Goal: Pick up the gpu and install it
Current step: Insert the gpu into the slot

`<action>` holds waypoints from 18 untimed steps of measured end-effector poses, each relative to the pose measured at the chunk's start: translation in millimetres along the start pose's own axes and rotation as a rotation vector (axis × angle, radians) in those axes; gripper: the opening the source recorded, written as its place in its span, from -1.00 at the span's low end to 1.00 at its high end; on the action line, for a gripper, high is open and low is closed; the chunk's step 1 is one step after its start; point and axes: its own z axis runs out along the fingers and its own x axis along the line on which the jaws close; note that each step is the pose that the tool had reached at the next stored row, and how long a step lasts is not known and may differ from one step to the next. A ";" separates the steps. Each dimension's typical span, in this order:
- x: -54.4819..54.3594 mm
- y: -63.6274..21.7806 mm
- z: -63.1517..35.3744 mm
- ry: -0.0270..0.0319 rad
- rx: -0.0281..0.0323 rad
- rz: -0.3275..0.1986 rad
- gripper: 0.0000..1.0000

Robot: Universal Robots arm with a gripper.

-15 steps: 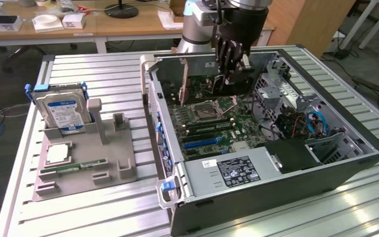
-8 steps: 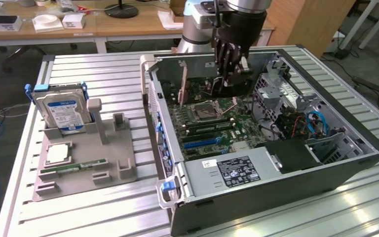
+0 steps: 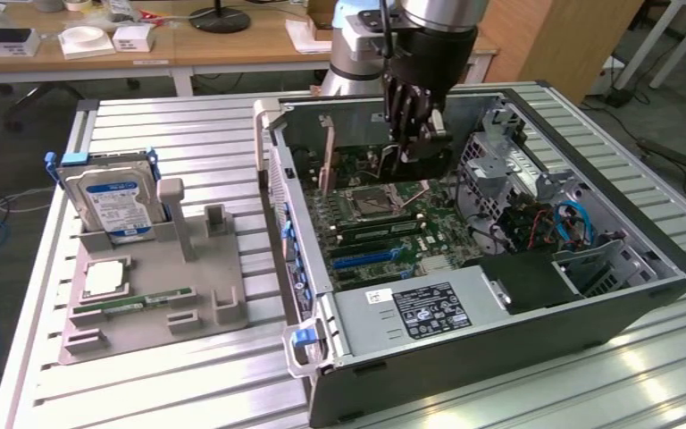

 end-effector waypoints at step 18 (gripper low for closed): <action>22.0 4.2 5.9 -0.0002 0.0001 0.000 -0.46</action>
